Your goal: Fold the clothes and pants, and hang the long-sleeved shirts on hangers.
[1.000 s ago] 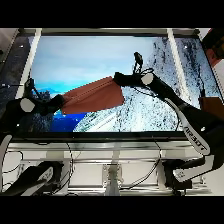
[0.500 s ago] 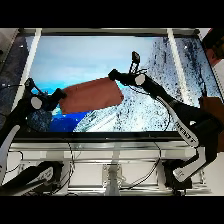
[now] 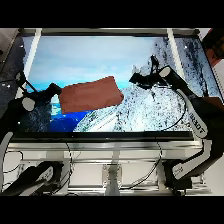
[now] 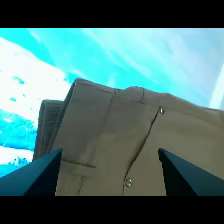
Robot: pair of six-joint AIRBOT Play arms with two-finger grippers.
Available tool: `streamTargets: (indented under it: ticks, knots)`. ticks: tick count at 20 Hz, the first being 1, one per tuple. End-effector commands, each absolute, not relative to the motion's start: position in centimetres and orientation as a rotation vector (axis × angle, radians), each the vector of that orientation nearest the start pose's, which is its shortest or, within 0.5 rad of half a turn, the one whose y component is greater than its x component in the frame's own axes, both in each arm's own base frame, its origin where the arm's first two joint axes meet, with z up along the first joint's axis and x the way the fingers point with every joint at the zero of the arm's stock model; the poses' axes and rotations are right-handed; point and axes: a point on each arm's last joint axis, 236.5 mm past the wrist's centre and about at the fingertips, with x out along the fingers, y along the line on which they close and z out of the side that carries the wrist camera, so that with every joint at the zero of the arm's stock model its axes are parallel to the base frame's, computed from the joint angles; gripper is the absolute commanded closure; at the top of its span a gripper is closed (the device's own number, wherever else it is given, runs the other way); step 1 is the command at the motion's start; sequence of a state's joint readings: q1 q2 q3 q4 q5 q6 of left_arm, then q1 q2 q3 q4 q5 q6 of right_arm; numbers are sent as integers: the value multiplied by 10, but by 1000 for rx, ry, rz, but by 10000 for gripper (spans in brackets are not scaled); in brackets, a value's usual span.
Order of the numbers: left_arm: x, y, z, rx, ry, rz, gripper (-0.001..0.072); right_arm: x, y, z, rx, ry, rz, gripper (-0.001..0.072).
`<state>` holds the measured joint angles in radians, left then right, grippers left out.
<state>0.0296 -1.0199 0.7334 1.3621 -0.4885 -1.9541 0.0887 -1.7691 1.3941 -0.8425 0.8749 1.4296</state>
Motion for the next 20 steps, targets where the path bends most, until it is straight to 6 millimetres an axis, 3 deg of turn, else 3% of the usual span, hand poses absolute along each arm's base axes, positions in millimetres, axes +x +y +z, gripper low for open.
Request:
streamTargets:
  ticks: [1, 4, 10, 14, 16, 18, 20]
  knots:
    - [404, -12, 32, -578, 738, 138, -3, 476, 161, -77, 682, 1319, 419, 32]
    - [404, -12, 32, -577, 738, 137, -4, 469, 195, -88, 763, 1365, 494, 32]
    - [404, -12, 32, -577, 738, 137, -3, 454, 263, -92, 685, 1478, 642, 32]
    - [404, -12, 32, -577, 738, 137, -2, 432, 293, -102, 674, 1591, 699, 33]
    - [404, -12, 32, -576, 738, 137, -2, 433, 303, -101, 650, 1569, 714, 36]
    - [404, -12, 32, -576, 738, 137, -2, 440, 312, -96, 595, 1507, 762, 172]
    - [404, -11, 32, -572, 738, 138, -1, 449, 317, -86, 545, 1443, 808, 444]
